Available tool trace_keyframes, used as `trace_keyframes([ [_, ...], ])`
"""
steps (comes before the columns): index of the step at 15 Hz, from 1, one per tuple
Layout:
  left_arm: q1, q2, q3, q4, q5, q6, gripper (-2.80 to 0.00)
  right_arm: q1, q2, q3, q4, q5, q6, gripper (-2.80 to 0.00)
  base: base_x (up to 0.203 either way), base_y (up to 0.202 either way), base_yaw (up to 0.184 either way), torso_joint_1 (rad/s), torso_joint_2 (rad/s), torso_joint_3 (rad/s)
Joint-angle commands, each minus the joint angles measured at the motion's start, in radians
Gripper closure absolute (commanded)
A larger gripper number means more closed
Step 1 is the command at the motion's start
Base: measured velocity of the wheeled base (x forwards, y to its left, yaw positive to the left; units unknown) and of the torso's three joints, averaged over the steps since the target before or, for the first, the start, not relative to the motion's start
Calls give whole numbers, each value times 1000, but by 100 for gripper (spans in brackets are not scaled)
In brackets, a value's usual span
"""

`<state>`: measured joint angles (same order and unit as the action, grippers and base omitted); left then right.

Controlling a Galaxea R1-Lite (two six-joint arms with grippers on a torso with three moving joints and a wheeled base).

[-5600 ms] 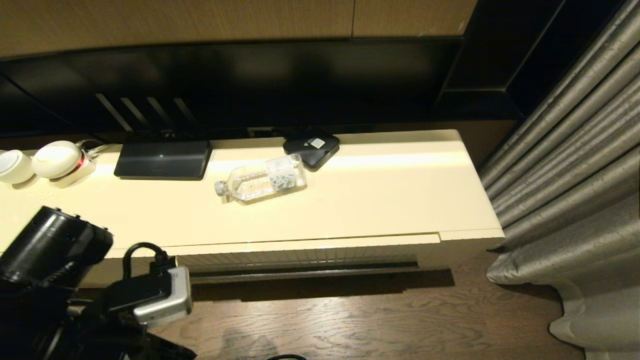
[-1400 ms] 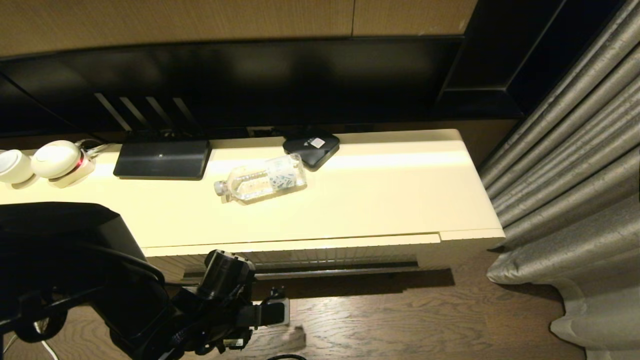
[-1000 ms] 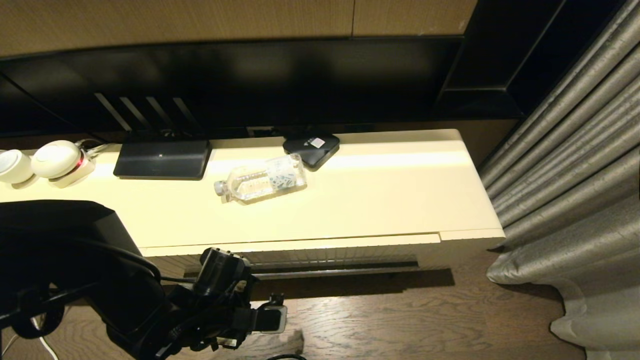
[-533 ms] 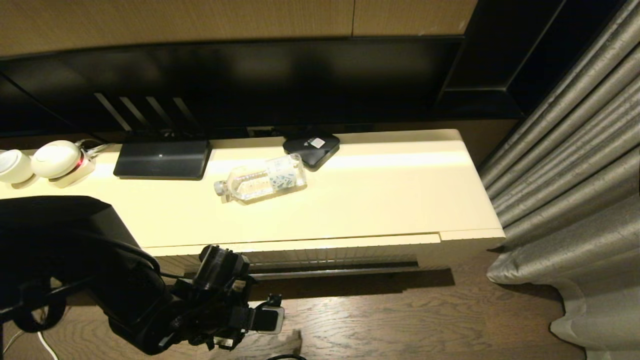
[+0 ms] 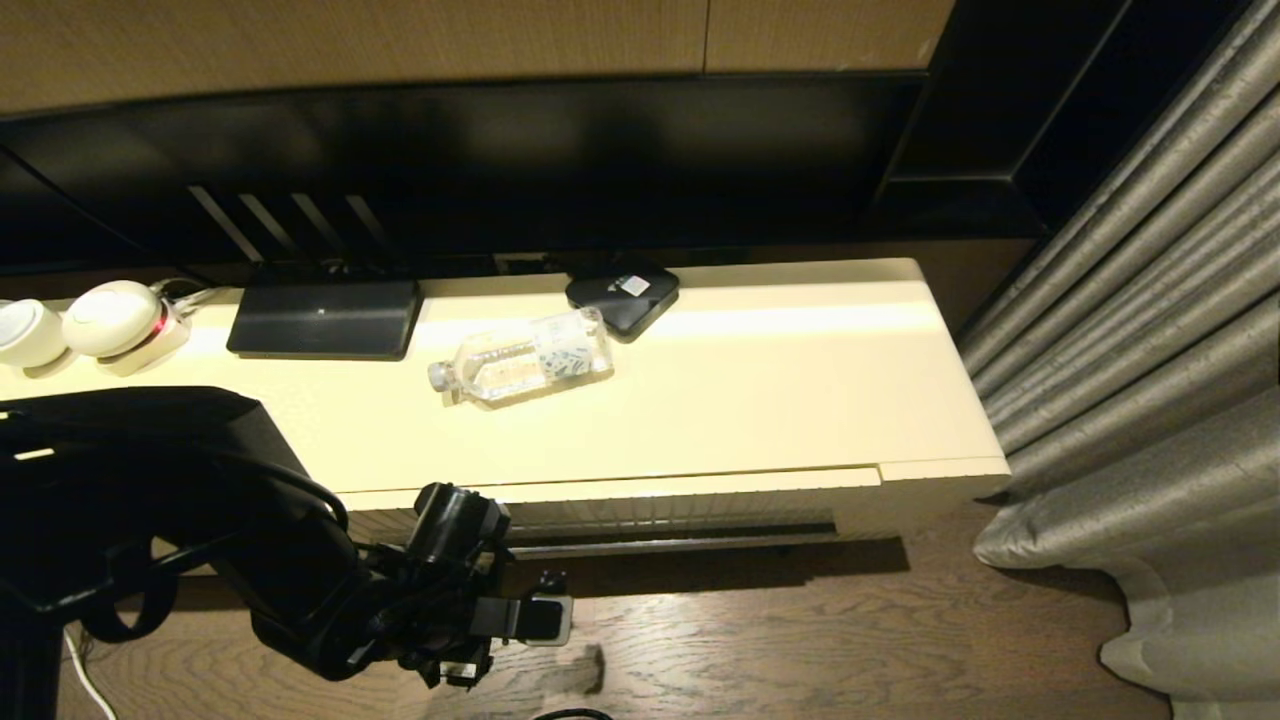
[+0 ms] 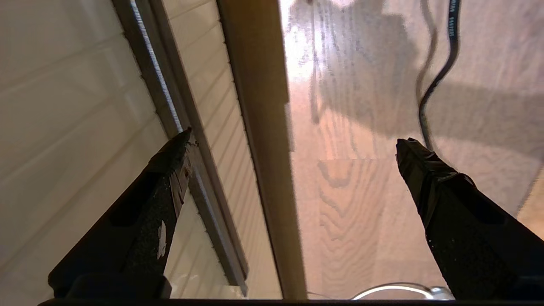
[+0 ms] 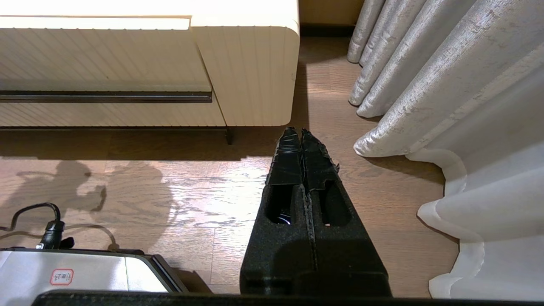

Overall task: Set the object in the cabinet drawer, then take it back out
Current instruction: Open the drawer

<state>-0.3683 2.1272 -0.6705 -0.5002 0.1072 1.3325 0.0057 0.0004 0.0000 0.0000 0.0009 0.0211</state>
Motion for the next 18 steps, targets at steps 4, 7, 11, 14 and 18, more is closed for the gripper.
trace_keyframes([
  [4,6,14,-55,84,-38,-127,-280,0,1,0,0,-1,0,0,0,0,0,0,0,0],
  [7,7,15,-95,106,-46,-139,-280,0,1,1,0,0,0,0,0,0,0,0,0,0],
  [11,8,33,-126,106,-46,-161,-280,0,1,0,0,1,0,0,0,0,0,0,0,0],
  [14,6,43,-134,107,-44,-170,-280,0,1,0,0,-1,0,0,0,0,0,0,0,0],
  [18,8,51,-169,135,-38,-171,-280,0,1,0,0,1,0,0,0,0,0,0,0,0],
])
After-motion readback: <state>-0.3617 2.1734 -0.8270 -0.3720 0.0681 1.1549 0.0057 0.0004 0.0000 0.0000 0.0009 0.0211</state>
